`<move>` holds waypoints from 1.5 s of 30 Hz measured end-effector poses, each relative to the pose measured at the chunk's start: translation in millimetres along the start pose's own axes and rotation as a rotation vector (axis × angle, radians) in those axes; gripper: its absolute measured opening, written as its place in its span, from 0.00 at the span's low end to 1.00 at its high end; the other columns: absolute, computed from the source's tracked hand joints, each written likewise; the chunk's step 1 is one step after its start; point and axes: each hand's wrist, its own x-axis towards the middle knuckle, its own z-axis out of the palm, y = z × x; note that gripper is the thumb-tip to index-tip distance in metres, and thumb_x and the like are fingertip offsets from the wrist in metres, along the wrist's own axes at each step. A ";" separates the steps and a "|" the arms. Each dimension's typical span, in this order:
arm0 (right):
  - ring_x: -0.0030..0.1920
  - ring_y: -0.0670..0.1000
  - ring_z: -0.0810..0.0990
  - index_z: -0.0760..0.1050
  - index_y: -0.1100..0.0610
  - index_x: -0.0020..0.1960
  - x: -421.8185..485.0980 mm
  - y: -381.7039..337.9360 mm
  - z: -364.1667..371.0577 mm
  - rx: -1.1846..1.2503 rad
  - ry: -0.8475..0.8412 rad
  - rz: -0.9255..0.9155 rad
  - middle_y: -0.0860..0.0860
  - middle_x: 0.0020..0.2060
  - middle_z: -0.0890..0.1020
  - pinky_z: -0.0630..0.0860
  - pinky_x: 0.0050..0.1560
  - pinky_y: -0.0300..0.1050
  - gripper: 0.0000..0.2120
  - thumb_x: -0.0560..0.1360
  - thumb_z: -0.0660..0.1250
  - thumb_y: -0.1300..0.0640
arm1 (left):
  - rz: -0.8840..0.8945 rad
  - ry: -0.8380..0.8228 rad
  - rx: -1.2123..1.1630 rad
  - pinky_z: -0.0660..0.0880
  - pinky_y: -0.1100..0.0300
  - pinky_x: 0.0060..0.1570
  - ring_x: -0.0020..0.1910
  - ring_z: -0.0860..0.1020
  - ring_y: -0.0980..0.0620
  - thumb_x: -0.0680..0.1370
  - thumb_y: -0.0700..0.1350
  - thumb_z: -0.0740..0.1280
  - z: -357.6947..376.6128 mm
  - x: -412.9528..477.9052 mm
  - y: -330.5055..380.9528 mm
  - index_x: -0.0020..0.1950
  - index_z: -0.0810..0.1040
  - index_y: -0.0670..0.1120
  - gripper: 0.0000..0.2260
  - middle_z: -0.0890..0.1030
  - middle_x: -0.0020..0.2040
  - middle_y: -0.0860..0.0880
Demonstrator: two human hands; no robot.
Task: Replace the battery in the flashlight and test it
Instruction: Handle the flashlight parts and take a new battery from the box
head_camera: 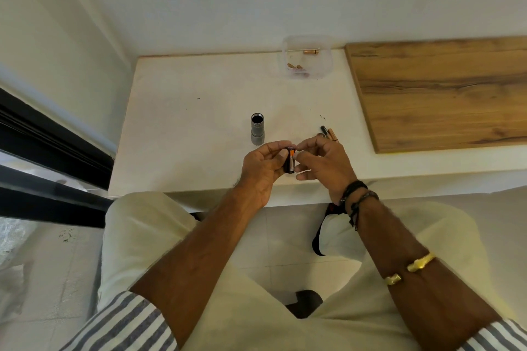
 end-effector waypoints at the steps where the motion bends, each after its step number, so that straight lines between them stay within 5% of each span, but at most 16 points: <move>1: 0.36 0.51 0.84 0.80 0.58 0.51 -0.4 0.1 1.2 0.043 -0.012 0.054 0.55 0.41 0.84 0.84 0.38 0.48 0.06 0.75 0.74 0.61 | 0.014 -0.009 0.011 0.82 0.53 0.50 0.52 0.83 0.44 0.80 0.34 0.65 0.2 -0.7 -1.0 0.55 0.82 0.42 0.09 0.85 0.52 0.43; 7: 0.41 0.50 0.82 0.80 0.51 0.44 0.4 2.1 -0.4 0.315 -0.089 0.283 0.52 0.40 0.83 0.84 0.42 0.49 0.04 0.75 0.74 0.58 | 0.101 -0.058 0.089 0.82 0.54 0.50 0.52 0.84 0.44 0.79 0.35 0.67 0.3 -2.2 -1.7 0.55 0.83 0.44 0.09 0.86 0.52 0.45; 15: 0.47 0.56 0.76 0.79 0.58 0.46 6.3 1.7 -5.2 0.581 -0.105 0.415 0.57 0.42 0.78 0.84 0.44 0.51 0.04 0.74 0.72 0.64 | 0.234 -0.101 0.263 0.80 0.57 0.54 0.54 0.84 0.48 0.76 0.31 0.68 3.4 -3.3 1.7 0.60 0.81 0.39 0.13 0.85 0.54 0.45; 23: 0.42 0.55 0.75 0.76 0.56 0.41 7.6 -4.4 -9.5 0.639 -0.092 0.526 0.57 0.42 0.75 0.82 0.46 0.53 0.07 0.71 0.63 0.66 | 0.320 -0.106 0.362 0.80 0.53 0.57 0.54 0.84 0.48 0.77 0.31 0.68 11.0 -6.8 -2.5 0.57 0.82 0.41 0.12 0.85 0.54 0.45; 31: 0.41 0.49 0.85 0.82 0.55 0.48 6.0 -2.4 -6.1 0.304 0.013 0.188 0.49 0.37 0.84 0.84 0.41 0.49 0.03 0.75 0.72 0.60 | 0.280 0.023 0.305 0.79 0.46 0.58 0.53 0.84 0.46 0.77 0.34 0.70 13.9 -1.8 -4.2 0.61 0.81 0.39 0.13 0.85 0.54 0.42; 38: 0.41 0.51 0.84 0.85 0.55 0.52 10.7 4.6 -10.7 0.005 0.181 -0.145 0.53 0.40 0.86 0.82 0.36 0.43 0.06 0.75 0.74 0.61 | 0.176 0.047 0.118 0.81 0.50 0.54 0.51 0.85 0.44 0.77 0.34 0.71 18.8 4.1 -6.6 0.60 0.81 0.40 0.12 0.86 0.52 0.42; 45: 0.43 0.51 0.85 0.85 0.55 0.51 13.1 4.7 -12.5 -0.230 0.256 -0.331 0.49 0.42 0.86 0.86 0.43 0.49 0.06 0.76 0.72 0.61 | 0.042 0.070 -0.061 0.82 0.50 0.52 0.51 0.85 0.40 0.75 0.34 0.71 28.4 10.8 -6.7 0.55 0.83 0.42 0.09 0.86 0.50 0.42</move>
